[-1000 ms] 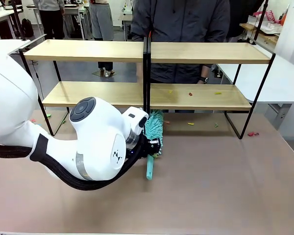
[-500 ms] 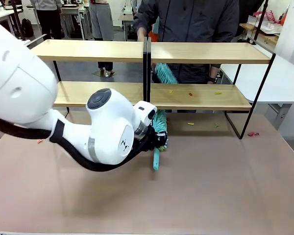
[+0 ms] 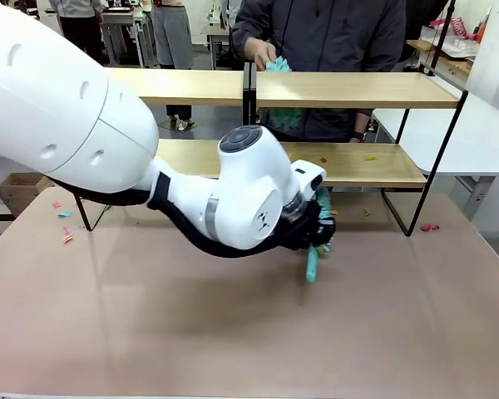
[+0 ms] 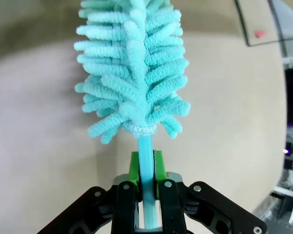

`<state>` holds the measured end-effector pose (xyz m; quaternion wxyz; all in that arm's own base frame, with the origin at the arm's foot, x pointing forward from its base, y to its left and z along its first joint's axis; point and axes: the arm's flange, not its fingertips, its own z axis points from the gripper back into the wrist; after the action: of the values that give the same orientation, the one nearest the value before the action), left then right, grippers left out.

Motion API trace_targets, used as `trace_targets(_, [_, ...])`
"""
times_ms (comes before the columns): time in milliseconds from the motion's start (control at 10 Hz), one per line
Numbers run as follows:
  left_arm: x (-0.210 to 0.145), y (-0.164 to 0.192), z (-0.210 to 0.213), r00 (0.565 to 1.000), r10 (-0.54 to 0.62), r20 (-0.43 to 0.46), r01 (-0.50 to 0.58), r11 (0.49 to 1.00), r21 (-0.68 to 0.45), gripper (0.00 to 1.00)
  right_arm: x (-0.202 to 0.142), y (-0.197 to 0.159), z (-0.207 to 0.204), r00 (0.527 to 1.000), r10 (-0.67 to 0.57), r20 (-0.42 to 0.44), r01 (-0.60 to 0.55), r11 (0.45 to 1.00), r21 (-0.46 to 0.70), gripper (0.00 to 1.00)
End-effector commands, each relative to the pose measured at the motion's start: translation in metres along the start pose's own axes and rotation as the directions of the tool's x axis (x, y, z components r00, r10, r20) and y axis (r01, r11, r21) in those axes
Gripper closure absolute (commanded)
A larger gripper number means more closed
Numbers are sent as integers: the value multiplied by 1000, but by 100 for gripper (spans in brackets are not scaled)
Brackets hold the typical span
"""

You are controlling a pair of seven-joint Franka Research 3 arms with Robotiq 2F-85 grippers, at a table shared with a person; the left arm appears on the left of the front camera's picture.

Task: Clean the shelves.
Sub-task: Clean another randomly selected level of the Shelf with the Duster.

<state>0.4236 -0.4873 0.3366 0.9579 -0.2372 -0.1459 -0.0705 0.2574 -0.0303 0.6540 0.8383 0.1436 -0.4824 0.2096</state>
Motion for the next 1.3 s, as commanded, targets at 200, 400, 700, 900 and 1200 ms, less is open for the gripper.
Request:
trace_targets(200, [3,-22,-22,989,-107,-103,102,993,-54,87,0,-1,0,1000,-1,3,1,1000,3,0])
trace_targets(400, [1,-30,-30,984,-142,-112,130,986,-103,87,0,-1,0,1000,-1,3,1,1000,3,0])
trace_targets(700, [-5,-32,-31,947,-267,-178,238,956,-169,87,0,-1,0,1000,-1,3,1,1000,3,0])
trace_targets(900, [-8,-29,-29,912,-343,-226,301,932,-201,87,0,-1,0,1000,-1,3,1,1000,3,0])
trace_targets(1200, [-11,-29,-22,863,-436,-256,368,889,-272,87,0,-1,0,1000,-1,3,1,1000,3,0])
